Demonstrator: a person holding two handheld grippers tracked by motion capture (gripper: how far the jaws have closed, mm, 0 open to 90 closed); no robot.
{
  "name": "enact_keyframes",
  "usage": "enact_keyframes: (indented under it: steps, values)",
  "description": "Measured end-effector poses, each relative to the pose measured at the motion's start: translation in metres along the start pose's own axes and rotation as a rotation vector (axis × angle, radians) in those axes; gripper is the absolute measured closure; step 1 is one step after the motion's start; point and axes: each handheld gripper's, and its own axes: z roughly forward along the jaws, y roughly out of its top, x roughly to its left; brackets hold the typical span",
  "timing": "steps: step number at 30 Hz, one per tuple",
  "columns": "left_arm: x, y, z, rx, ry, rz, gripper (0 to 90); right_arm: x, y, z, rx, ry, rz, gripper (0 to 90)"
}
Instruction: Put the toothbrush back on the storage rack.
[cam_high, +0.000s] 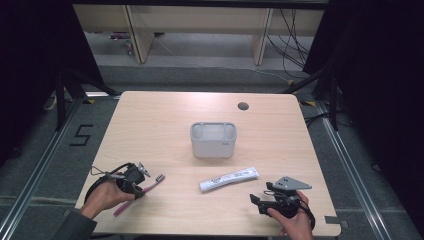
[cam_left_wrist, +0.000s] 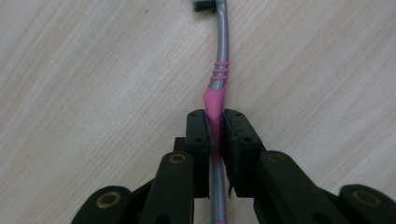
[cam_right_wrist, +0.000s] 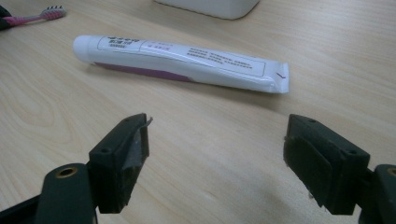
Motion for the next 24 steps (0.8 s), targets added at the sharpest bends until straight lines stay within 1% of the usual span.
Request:
enact_keyframes:
  steps: [1, 2, 3, 4, 5, 7, 8, 10, 11, 12, 13, 14, 15, 16, 17, 18, 19, 20, 21, 22, 23, 24]
  values:
    - [0.000, 0.001, 0.000, 0.006, 0.000, 0.010, 81.2, 0.000, 0.000, 0.000, 0.002, 0.002, 0.002, 23.3]
    - [-0.001, 0.002, 0.000, 0.023, -0.005, 0.003, 81.2, 0.000, 0.000, 0.000, 0.002, 0.002, 0.002, 23.3]
    - [-0.002, 0.003, 0.001, 0.024, 0.001, 0.012, 81.5, 0.000, 0.000, 0.000, -0.001, -0.006, -0.014, 23.3]
    - [-0.003, 0.005, 0.000, 0.039, 0.003, 0.016, 81.6, 0.001, 0.000, 0.000, 0.009, 0.004, 0.010, 23.3]
    - [-0.003, 0.005, 0.001, 0.040, 0.006, 0.028, 81.7, 0.001, 0.000, 0.000, 0.015, 0.006, 0.018, 23.3]
    - [-0.004, 0.006, 0.001, 0.038, 0.006, 0.032, 81.9, 0.001, 0.000, -0.001, 0.010, 0.007, 0.014, 23.3]
    - [-0.005, 0.006, 0.001, 0.039, 0.008, 0.039, 82.0, 0.000, 0.000, 0.000, 0.001, 0.001, 0.001, 23.3]
    - [-0.005, 0.006, 0.001, 0.038, 0.011, 0.045, 82.1, 0.000, 0.000, 0.000, -0.002, 0.001, -0.001, 23.3]
    - [-0.005, 0.006, 0.000, 0.036, 0.011, 0.046, 82.1, 0.001, 0.000, 0.000, 0.007, 0.005, 0.012, 23.3]
    - [-0.004, 0.006, -0.001, 0.031, 0.017, 0.052, 82.2, 0.000, 0.000, 0.000, -0.007, -0.001, 0.002, 23.3]
    - [-0.003, 0.006, -0.005, 0.012, 0.007, 0.047, 82.2, 0.000, 0.000, 0.000, -0.005, 0.001, 0.005, 23.3]
    - [-0.002, 0.006, -0.009, -0.005, 0.011, 0.042, 82.2, 0.000, 0.000, 0.000, -0.003, 0.003, 0.005, 23.3]
    - [0.000, 0.006, -0.014, -0.026, 0.017, 0.048, 82.2, 0.000, 0.000, 0.000, -0.006, 0.002, 0.006, 23.3]
    - [0.000, 0.006, -0.014, -0.026, 0.017, 0.048, 82.2, 0.000, 0.000, 0.000, -0.006, 0.002, 0.006, 23.3]
    - [0.001, 0.007, -0.022, -0.039, 0.014, 0.041, 82.2, 0.000, 0.000, 0.000, -0.003, 0.003, 0.011, 23.3]
    - [0.002, 0.008, -0.028, -0.066, 0.016, 0.041, 82.2, -0.001, 0.000, 0.000, -0.006, 0.002, 0.001, 23.3]
    - [0.003, 0.008, -0.031, -0.083, 0.012, 0.045, 82.2, -0.001, 0.000, 0.000, -0.006, -0.001, 0.007, 23.3]
    - [0.004, 0.009, -0.038, -0.093, 0.009, 0.036, 82.2, -0.001, 0.000, 0.000, -0.008, -0.003, -0.001, 23.3]
    - [0.005, 0.010, -0.043, -0.126, 0.022, 0.042, 82.2, -0.002, 0.000, 0.001, -0.018, 0.009, 0.002, 23.3]
    - [0.006, 0.011, -0.048, -0.132, 0.021, 0.042, 82.2, -0.002, 0.000, 0.000, -0.013, -0.008, -0.005, 23.3]
    - [0.006, 0.013, -0.053, -0.153, 0.025, 0.038, 82.2, -0.002, 0.000, 0.000, -0.016, -0.005, -0.004, 23.4]
    - [0.009, 0.015, -0.059, -0.196, 0.037, 0.048, 82.2, 0.000, 0.000, 0.000, -0.018, -0.004, 0.017, 23.3]
